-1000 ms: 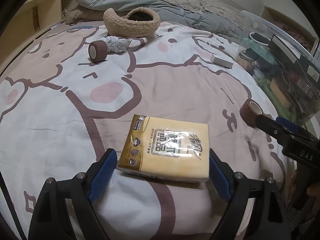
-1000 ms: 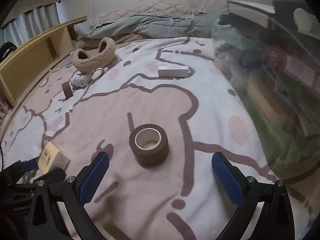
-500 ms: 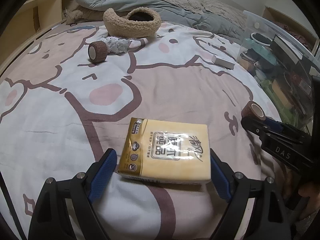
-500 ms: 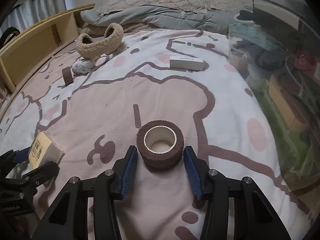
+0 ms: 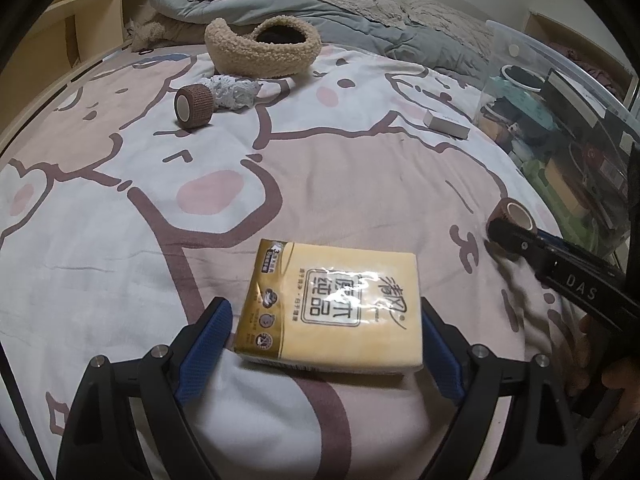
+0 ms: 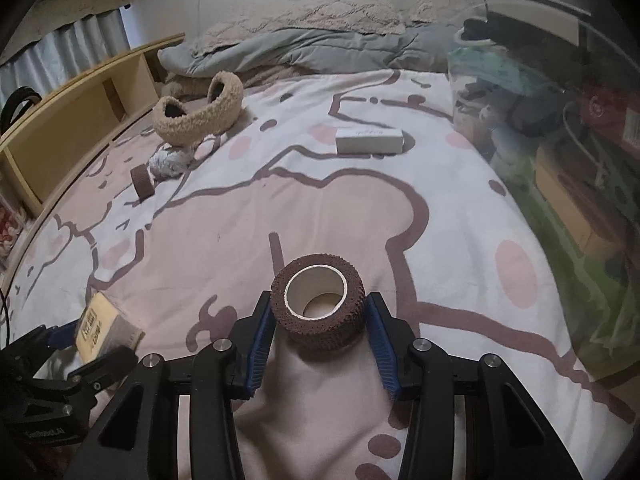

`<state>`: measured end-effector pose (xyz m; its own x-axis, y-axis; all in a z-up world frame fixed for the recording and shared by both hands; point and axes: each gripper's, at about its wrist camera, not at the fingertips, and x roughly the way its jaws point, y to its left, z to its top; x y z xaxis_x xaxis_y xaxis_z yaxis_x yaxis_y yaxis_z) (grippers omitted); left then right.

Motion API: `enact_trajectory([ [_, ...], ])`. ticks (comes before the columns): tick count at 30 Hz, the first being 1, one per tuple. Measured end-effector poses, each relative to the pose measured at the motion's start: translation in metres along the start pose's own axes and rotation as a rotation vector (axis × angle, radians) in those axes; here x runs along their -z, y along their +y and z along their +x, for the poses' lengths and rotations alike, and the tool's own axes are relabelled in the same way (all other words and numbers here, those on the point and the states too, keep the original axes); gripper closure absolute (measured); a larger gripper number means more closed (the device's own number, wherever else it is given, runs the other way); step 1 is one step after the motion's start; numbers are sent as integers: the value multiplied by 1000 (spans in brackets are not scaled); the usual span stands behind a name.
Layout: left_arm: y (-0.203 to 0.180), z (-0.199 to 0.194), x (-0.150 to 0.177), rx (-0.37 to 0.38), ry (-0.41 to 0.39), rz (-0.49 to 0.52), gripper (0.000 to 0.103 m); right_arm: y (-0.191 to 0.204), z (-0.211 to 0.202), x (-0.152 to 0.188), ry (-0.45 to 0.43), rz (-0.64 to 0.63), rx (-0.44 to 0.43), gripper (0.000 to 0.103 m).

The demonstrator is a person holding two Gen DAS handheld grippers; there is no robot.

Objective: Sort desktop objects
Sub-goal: 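Lift the tissue pack in the left gripper and tape roll in the right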

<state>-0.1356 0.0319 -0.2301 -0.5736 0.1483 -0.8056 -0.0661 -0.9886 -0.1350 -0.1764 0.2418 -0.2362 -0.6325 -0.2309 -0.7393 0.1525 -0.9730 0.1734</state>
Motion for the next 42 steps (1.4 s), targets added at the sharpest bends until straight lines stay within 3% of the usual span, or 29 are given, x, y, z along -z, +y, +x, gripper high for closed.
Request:
enact_trajectory([
  [8, 8, -1, -3, 51, -4, -58, 12, 7, -1, 0, -7, -29, 7, 58],
  [12, 13, -4, -6, 66, -8, -87, 26, 7, 0, 1, 3, -22, 5, 58],
  [28, 5, -9, 2, 12, 3, -15, 28, 6, -10, 0, -16, 7, 6, 58],
  [35, 10, -16, -2, 3, -17, -44, 29, 17, -33, 4, -34, 17, -58, 58],
  [42, 9, -47, -3, 2, -82, -59, 29, 27, -62, 7, -70, 7, -105, 58],
])
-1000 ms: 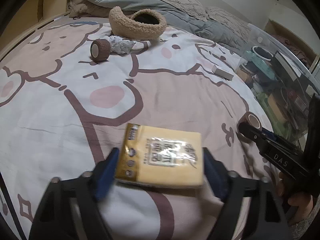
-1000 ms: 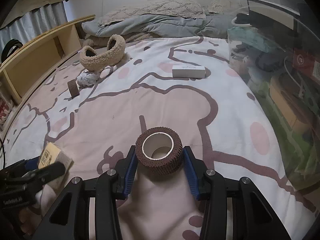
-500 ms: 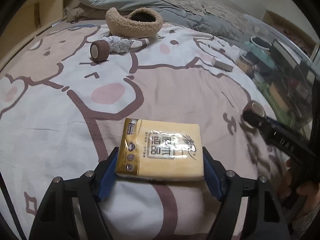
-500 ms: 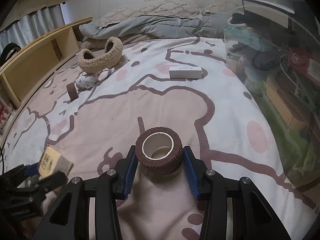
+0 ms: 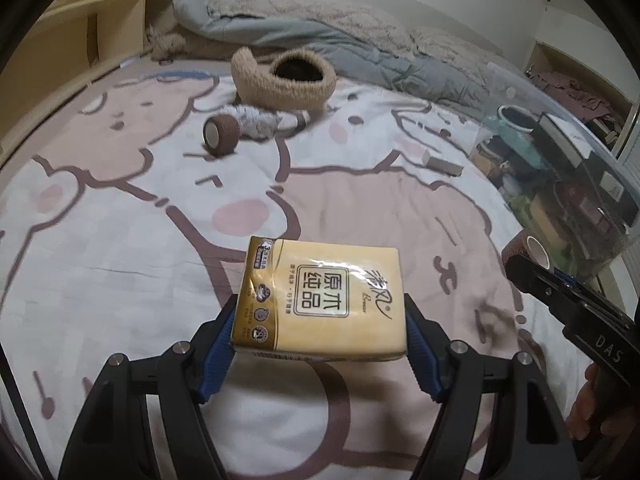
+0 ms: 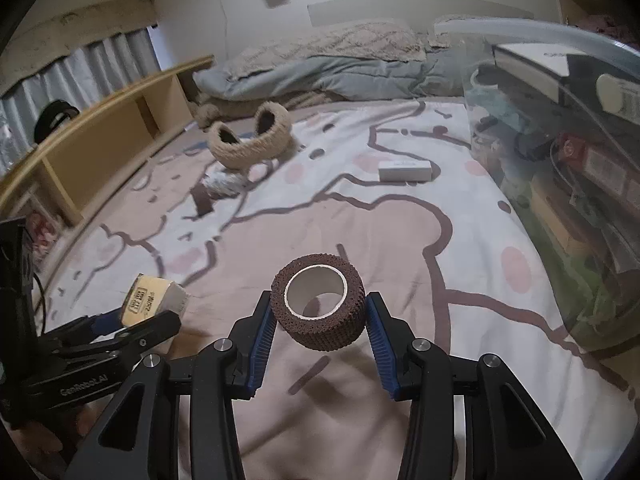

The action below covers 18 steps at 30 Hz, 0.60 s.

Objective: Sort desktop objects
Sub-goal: 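Lift the tissue pack in the left gripper and tape roll in the right, then carry the tissue pack and tape roll in both grippers over the clear box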

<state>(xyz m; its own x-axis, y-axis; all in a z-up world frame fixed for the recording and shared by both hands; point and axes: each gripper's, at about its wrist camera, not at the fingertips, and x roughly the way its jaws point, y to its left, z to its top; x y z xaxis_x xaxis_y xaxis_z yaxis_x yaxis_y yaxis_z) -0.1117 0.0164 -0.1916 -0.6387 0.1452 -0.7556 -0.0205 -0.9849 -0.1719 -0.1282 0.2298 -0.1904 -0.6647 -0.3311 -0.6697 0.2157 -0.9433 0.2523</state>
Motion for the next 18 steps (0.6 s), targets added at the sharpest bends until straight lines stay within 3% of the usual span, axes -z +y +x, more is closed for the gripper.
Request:
enact_trajectory([
  [11, -21, -36, -9, 40, -47, 27, 29, -8, -55, -14, -75, 49, -77, 58],
  [18, -47, -64, -28, 96, -103, 65, 29, -37, -110, -27, -142, 28, -46, 58],
])
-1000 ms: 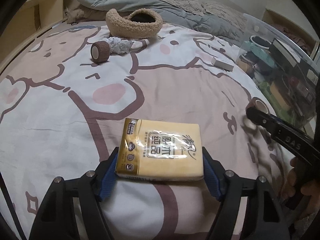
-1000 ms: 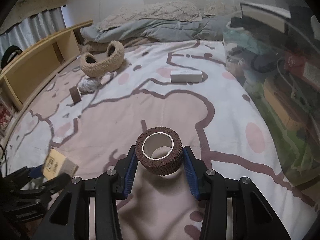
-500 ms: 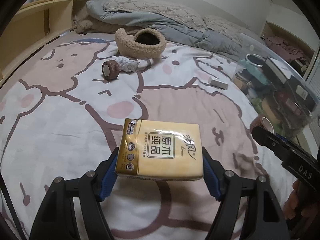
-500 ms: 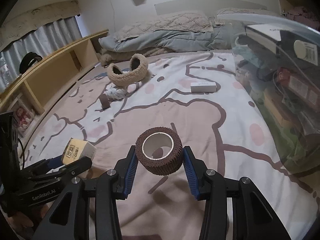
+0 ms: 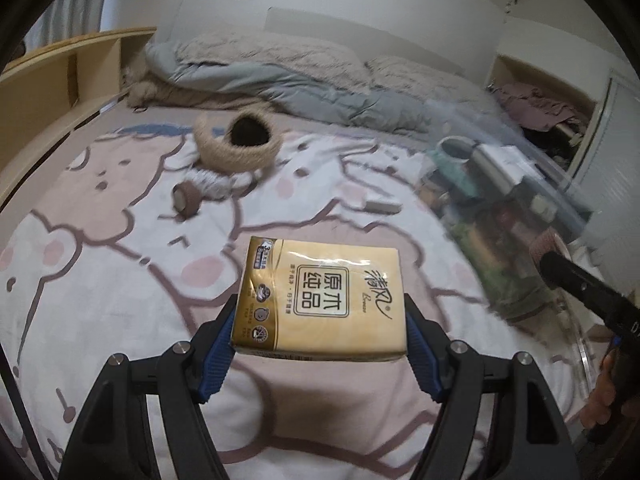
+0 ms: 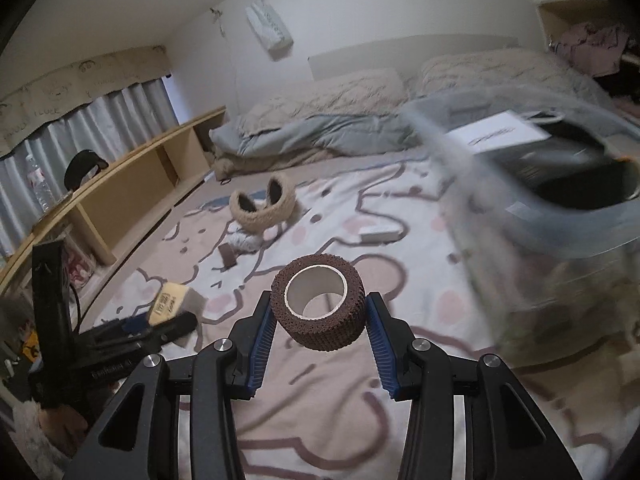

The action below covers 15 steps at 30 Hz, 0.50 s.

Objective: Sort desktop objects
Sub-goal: 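Carry the tissue pack and tape roll in both grippers over the clear box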

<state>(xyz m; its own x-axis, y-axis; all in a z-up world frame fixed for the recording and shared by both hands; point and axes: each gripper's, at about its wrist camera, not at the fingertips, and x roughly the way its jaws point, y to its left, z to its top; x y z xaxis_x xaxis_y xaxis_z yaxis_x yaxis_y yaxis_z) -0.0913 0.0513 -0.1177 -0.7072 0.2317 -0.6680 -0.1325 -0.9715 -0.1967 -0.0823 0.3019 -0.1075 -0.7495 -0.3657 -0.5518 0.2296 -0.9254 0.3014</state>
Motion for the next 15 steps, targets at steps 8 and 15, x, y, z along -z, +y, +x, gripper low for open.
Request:
enact_trajectory([
  [8, -46, -24, -18, 61, -61, 62, 29, -29, -46, -24, -26, -45, 63, 58],
  [15, -85, -33, -31, 122, -77, 93, 29, -65, -79, -52, -58, -49, 117, 58],
])
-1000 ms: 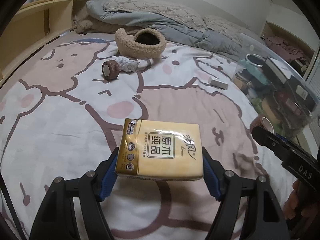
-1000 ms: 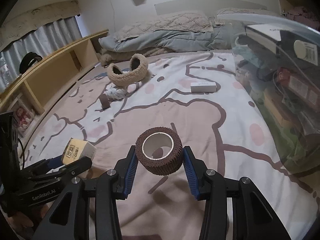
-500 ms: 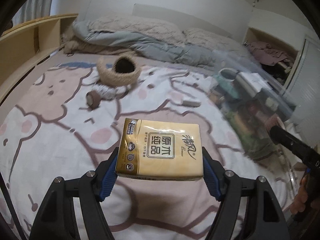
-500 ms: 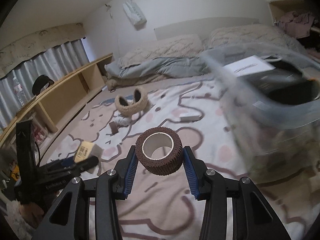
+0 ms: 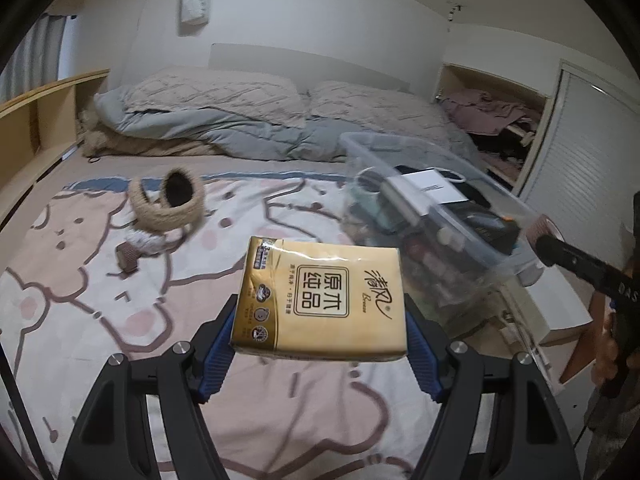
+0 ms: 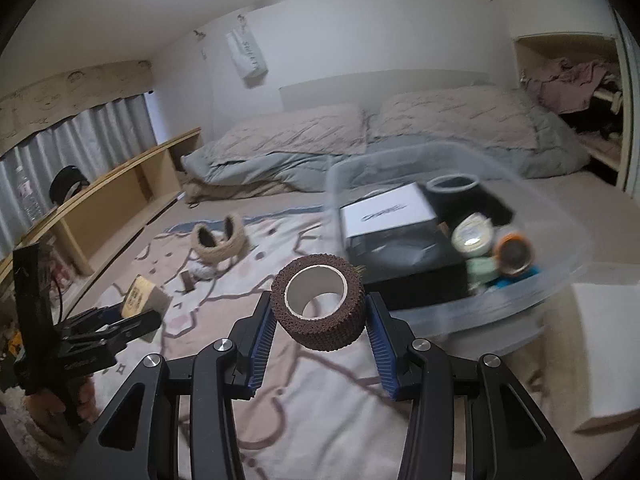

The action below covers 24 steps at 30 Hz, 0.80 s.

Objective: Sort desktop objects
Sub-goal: 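Carry the tissue pack and tape roll in both grippers over the clear box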

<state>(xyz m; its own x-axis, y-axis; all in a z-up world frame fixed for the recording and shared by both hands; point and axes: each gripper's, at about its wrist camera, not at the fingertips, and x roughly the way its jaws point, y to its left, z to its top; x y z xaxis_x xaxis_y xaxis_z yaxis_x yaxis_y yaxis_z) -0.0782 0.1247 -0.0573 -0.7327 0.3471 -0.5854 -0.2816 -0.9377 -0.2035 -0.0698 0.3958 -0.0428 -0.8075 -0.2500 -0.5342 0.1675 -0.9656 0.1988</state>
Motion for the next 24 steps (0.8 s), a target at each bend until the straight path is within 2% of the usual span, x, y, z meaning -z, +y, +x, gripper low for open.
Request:
enact_trajectory([
  [11, -46, 9, -26, 49, -30, 25, 29, -53, -15, -40, 22, -67, 107, 58],
  [17, -74, 18, -41, 81, -46, 55, 29, -85, -1, -56, 58, -11, 130, 58],
  [24, -96, 22, -54, 106, -54, 80, 29, -108, 22, -54, 108, 37, 146, 58],
])
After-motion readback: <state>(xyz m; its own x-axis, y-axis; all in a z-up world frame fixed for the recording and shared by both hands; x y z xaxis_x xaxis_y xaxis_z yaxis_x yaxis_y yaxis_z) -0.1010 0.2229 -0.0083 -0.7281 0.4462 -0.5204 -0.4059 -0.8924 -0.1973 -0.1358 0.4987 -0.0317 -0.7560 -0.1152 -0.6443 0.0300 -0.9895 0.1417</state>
